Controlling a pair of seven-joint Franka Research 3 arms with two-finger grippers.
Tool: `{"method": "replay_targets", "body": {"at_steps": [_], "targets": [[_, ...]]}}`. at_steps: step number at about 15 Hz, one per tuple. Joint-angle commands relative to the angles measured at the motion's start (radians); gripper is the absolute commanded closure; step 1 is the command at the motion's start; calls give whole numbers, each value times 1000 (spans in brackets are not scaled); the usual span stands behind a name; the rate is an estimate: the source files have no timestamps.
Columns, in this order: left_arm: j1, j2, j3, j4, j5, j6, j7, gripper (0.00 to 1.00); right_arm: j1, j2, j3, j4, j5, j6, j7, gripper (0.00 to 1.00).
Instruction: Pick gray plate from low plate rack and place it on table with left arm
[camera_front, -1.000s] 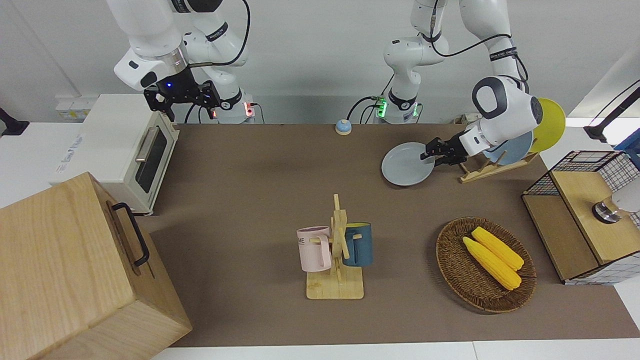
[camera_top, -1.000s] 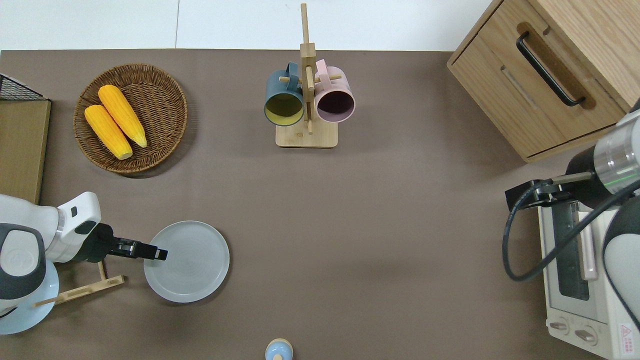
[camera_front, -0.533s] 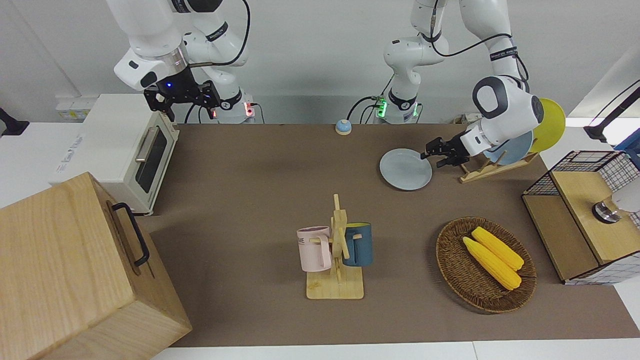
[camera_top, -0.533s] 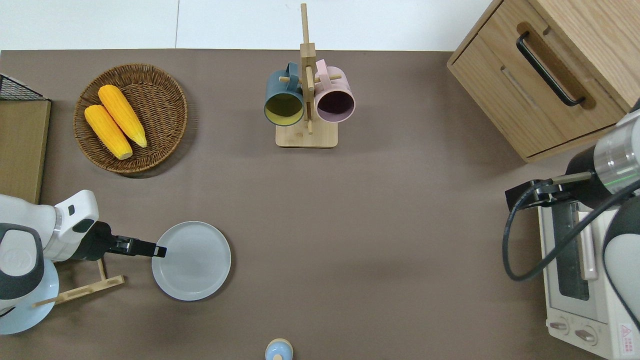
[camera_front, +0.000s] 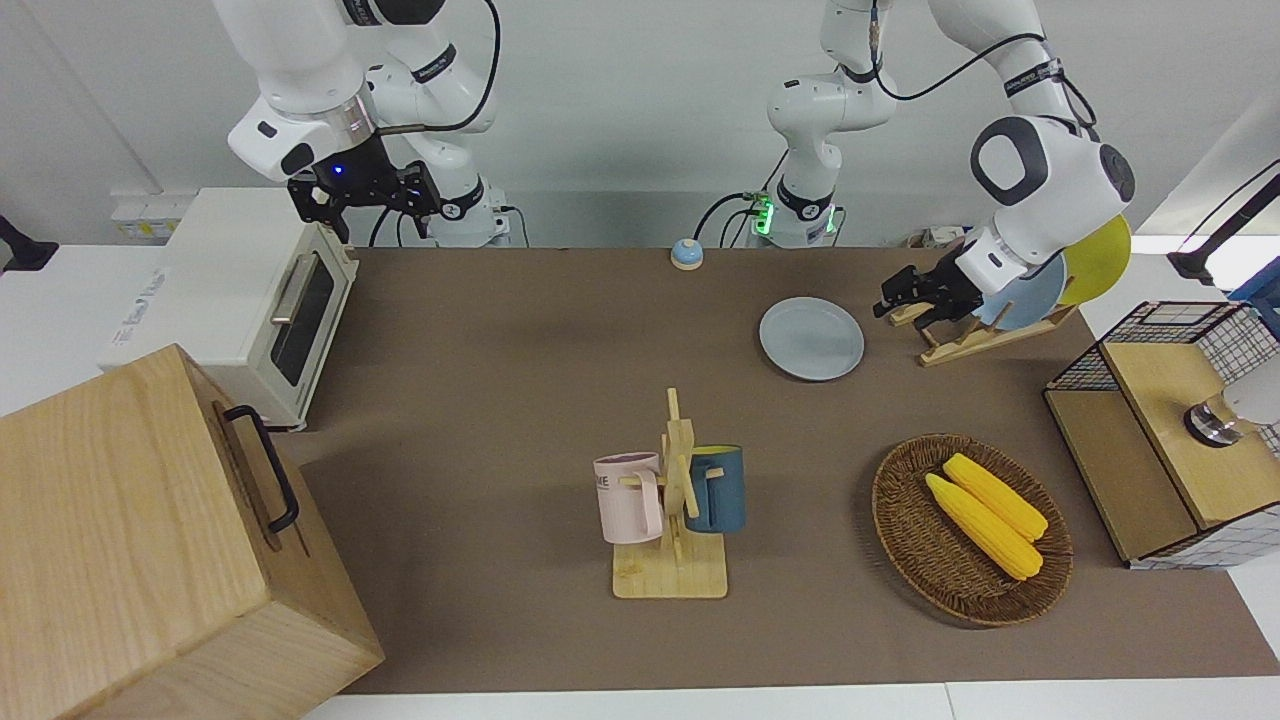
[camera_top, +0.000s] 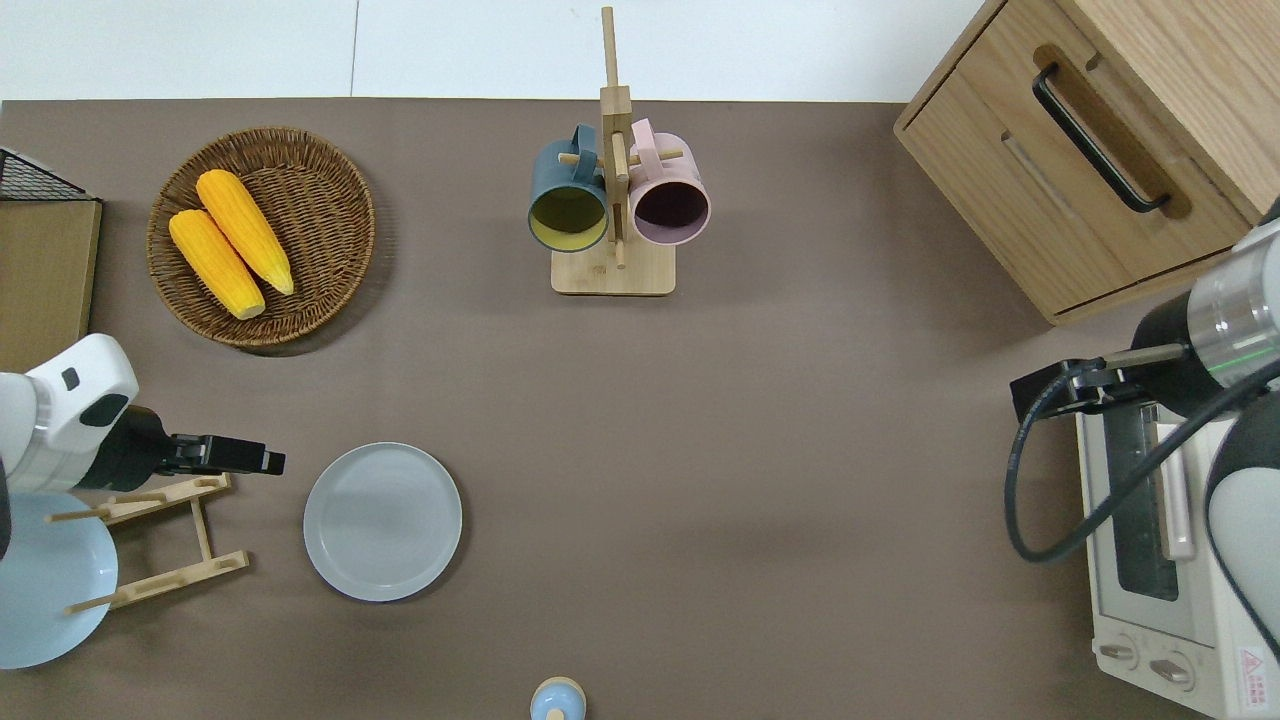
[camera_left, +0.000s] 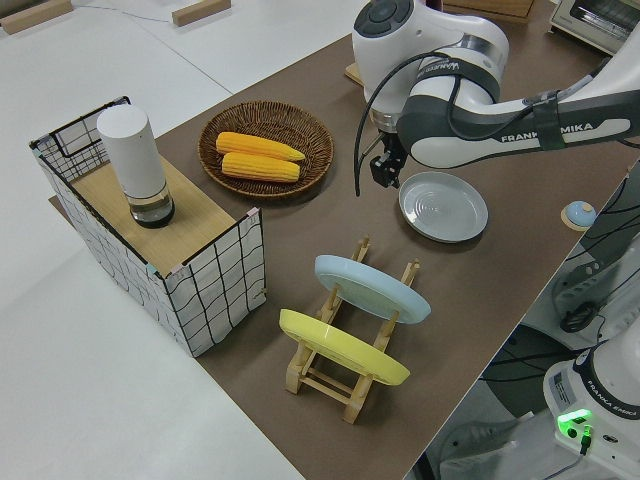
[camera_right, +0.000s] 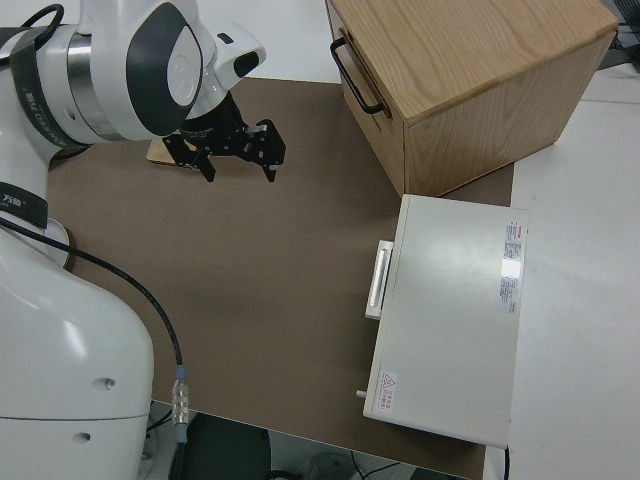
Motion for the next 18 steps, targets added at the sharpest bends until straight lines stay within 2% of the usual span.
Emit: {"method": "replay_targets", "body": {"at_steps": [1,7,10,11,15,18], "targets": [[-10,-5,-9,141,118,-76,-130,17,-23,-2,21,7,-6,-11,12,17],[-11,-5,-40,323,239,-187,-181,9,-23,-4,20,7,-6,-11,12,17],[-13,4,-51,426,256,-271,-181,7,-23,-2,21,6,-6,-11,12,17],[-13,4,-54,443,264,-291,-182,7,-23,-2,21,7,-6,-11,12,17],[-11,6,-124,480,360,-316,-210,7,-23,-2,20,7,-6,-11,12,17],[-11,7,-129,480,348,-314,-297,7,-23,-2,21,7,-6,-11,12,17]]}}
